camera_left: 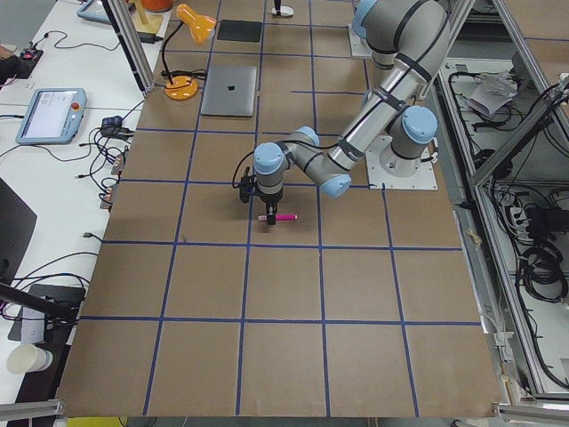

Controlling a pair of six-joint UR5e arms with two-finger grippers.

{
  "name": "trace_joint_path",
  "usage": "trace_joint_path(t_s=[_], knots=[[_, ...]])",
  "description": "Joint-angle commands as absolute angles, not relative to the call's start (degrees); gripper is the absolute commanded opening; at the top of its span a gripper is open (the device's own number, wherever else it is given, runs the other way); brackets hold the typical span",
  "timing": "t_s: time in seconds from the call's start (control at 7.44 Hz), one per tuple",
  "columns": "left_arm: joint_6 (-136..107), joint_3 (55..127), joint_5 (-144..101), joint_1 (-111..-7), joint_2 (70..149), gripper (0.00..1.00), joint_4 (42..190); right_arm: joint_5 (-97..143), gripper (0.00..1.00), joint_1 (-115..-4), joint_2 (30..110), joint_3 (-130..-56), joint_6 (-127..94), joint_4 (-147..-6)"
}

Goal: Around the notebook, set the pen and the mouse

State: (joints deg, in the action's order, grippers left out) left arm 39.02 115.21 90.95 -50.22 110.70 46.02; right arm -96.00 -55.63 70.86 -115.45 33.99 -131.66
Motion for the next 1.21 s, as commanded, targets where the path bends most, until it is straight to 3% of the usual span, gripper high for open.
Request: trace_joint_path(t_s=[0.0, 0.13, 0.27, 0.4, 0.54, 0.67, 0.81, 0.94, 1.07], knots=[[38.3, 114.9, 91.2, -50.1, 111.5, 0.87, 46.0, -98.2, 1.0, -55.5, 70.9, -115.9, 34.9, -132.2], [37.2, 115.0, 91.3, -50.1, 111.5, 0.66, 46.0, -98.2, 1.0, -55.5, 70.4, -116.0, 35.1, -132.3], [37.2, 115.1, 91.4, -50.1, 111.4, 0.34, 46.1, -98.3, 1.0, -55.5, 70.2, -116.1, 35.0, -132.3], [37.1, 115.5, 91.4, -49.7, 111.1, 0.13, 46.1, -97.7, 0.93, -55.5, 69.8, -116.1, 34.9, -132.4], [37.1, 115.5, 91.4, -49.1, 110.9, 0.0, 46.1, -97.7, 0.74, -55.3, 69.4, -115.8, 35.1, -133.4], [37.1, 115.6, 91.5, -49.0, 110.3, 0.0, 46.5, -98.2, 0.6, -55.1, 68.9, -116.0, 35.3, -133.3], [37.1, 115.6, 91.5, -49.0, 110.2, 0.0, 46.6, -98.1, 0.33, -54.8, 68.9, -115.5, 36.4, -133.2], [37.1, 115.1, 91.7, -49.0, 110.0, 0.0, 46.8, -97.6, 0.24, -54.8, 69.5, -115.4, 36.0, -132.5], [36.6, 114.5, 91.7, -49.5, 108.8, 0.0, 47.8, -97.2, 0.22, -55.4, 71.0, -115.1, 34.2, -132.4]])
